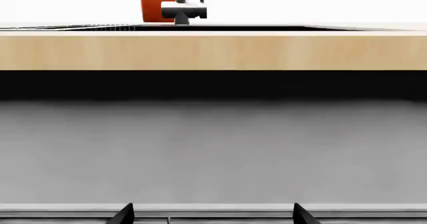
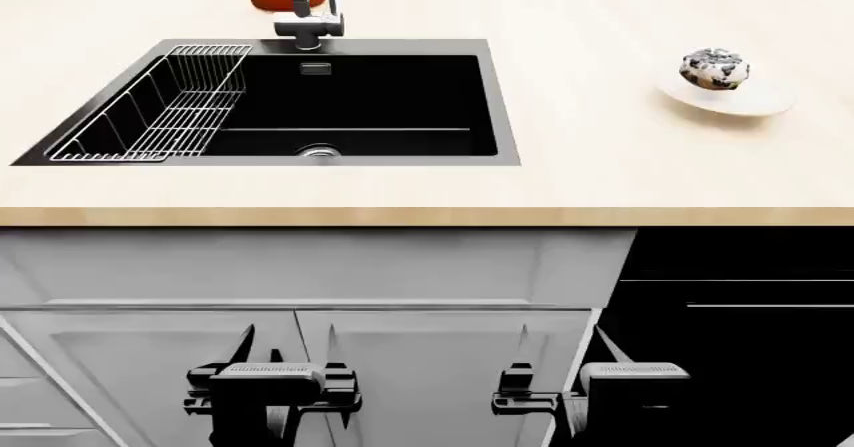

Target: Move the dessert items from the plate to the tray.

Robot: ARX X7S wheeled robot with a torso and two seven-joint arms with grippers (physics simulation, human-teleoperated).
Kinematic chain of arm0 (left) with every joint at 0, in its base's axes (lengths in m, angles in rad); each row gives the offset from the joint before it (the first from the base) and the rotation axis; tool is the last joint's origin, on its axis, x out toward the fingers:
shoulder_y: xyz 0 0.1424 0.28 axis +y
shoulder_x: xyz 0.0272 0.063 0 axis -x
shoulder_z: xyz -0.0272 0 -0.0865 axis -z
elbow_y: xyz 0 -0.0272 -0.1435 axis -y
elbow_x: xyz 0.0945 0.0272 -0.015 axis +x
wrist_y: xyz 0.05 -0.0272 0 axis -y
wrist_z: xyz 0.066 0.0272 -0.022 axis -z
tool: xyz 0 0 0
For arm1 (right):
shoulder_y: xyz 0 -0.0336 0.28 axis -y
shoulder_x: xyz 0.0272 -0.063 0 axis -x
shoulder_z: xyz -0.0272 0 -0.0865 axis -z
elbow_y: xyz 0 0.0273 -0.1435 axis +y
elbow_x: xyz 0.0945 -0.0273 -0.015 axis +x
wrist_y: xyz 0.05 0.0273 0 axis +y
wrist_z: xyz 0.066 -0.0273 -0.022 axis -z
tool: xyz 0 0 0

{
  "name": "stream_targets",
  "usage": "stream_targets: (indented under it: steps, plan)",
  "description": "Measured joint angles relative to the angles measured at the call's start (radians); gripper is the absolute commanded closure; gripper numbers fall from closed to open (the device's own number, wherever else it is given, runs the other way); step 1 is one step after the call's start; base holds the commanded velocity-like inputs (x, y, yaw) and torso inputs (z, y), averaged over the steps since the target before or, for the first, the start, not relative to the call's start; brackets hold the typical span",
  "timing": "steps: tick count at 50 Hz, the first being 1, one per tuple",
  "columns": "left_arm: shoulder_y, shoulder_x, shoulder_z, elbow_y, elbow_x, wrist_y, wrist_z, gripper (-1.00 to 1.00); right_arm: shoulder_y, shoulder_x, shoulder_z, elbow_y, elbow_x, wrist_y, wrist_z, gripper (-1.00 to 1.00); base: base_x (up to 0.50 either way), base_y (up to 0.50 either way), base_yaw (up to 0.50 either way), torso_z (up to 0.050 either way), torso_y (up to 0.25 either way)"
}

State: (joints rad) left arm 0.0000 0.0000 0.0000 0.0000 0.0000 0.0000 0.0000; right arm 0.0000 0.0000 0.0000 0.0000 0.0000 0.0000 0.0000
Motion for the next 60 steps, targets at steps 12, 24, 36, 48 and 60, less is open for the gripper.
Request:
stream_targets:
  steps: [12,24,36,48,60]
  plan:
    - [0.003,-0.026,0.025,0.027,-0.063,-0.031,0.006,-1.0,0.004,0.023,-0.026,0.008,0.028,0.008,0.029,-1.0,0.0,0.0,0.0,0.046,0.0]
    - [0.012,-0.057,0.046,0.07,-0.122,-0.058,0.008,-1.0,0.005,0.047,-0.055,0.014,0.057,0.0,0.053,-1.0,0.0,0.0,0.0,0.05,0.0]
    - [0.015,-0.078,0.063,0.089,-0.151,-0.066,0.0,-1.0,0.004,0.066,-0.079,0.013,0.084,-0.01,0.065,-1.0,0.0,0.0,0.0,0.048,0.0]
    - [0.014,-0.094,0.087,0.08,-0.138,-0.075,-0.032,-1.0,0.002,0.082,-0.094,0.01,0.139,-0.01,0.052,-1.0,0.0,-0.46,0.0,0.0,0.0]
    - [0.018,-0.108,0.108,0.079,-0.145,-0.074,-0.043,-1.0,0.001,0.097,-0.108,0.009,0.171,-0.016,0.051,-1.0,0.0,-0.5,0.0,0.0,0.0]
